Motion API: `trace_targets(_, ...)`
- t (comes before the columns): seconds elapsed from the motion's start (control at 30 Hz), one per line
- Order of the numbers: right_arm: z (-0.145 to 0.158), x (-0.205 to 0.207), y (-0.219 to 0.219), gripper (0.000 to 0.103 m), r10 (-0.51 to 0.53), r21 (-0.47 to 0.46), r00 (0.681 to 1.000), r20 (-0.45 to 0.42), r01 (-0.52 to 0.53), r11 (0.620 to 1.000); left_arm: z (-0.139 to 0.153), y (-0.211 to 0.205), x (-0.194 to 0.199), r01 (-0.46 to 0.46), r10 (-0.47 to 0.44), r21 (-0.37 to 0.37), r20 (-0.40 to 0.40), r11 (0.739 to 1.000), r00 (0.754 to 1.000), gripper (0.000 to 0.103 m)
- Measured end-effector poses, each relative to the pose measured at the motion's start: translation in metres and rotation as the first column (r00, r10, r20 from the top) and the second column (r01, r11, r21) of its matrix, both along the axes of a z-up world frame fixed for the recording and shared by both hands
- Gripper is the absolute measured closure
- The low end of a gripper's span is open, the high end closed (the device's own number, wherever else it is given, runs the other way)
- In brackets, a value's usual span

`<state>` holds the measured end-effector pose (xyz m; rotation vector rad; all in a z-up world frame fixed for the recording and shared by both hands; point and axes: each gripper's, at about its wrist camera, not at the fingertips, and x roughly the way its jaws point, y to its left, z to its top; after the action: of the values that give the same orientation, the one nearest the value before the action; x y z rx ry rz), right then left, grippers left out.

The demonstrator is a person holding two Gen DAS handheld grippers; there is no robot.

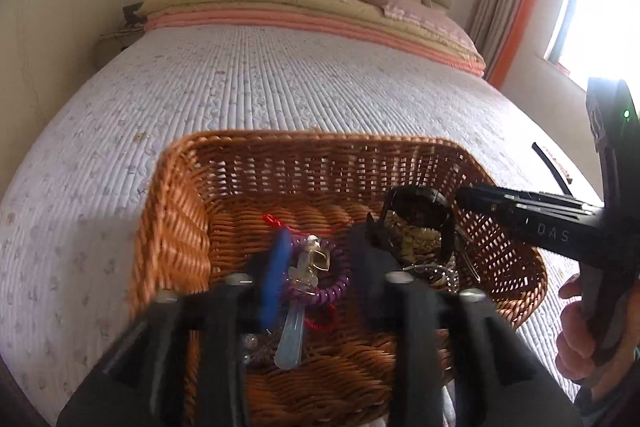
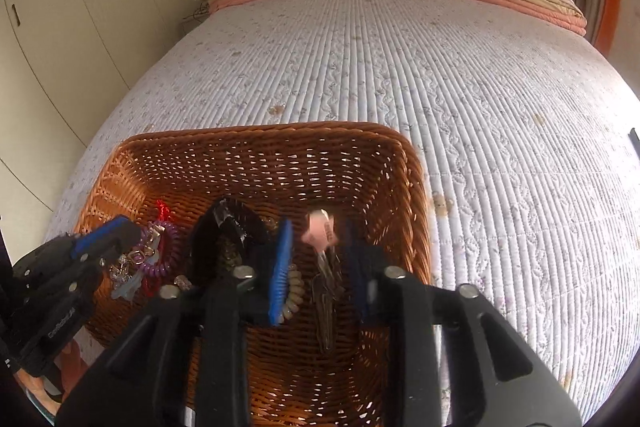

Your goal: Organize jewelry

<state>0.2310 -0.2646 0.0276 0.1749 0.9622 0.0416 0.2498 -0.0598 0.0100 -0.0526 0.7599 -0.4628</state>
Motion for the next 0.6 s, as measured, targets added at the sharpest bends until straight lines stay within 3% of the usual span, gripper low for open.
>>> trace_targets(0.03, 0.001, -0.002, 0.000, 0.058, 0.000, 0.000, 1.000, 0.008, 0.000, 1.000, 0.004, 0.002, -0.003, -0.003, 0.003, -0.006, 0.012, 1.000, 1.000, 0.063)
trace_targets(0.07, 0.004, -0.006, 0.000, 0.057, -0.001, -0.003, 1.000, 0.020, 0.001, 1.000, 0.007, 0.005, -0.007, 0.000, 0.000, -0.017, 0.018, 1.000, 1.000, 0.062)
trace_targets(0.2, 0.017, -0.016, 0.005, 0.056, 0.011, 0.014, 0.999, 0.044, -0.012, 1.000, 0.021, 0.015, -0.023, -0.011, 0.012, -0.015, 0.051, 1.000, 0.999, 0.060)
trace_targets(0.4, 0.051, -0.056, 0.021, 0.056, 0.041, 0.016, 0.991, 0.130, -0.044, 0.999, 0.053, 0.037, -0.073, -0.038, 0.040, -0.012, 0.162, 0.999, 0.986, 0.048)
trace_targets(0.53, 0.073, -0.095, 0.033, 0.056, 0.048, 0.012, 0.977, 0.208, -0.052, 0.999, 0.078, 0.050, -0.114, -0.092, 0.091, -0.009, 0.269, 0.996, 0.959, 0.034)
trace_targets(0.6, 0.085, -0.121, 0.037, 0.047, 0.042, -0.004, 0.960, 0.276, -0.043, 0.999, 0.086, 0.057, -0.139, -0.128, 0.129, -0.027, 0.330, 0.991, 0.935, 0.024)
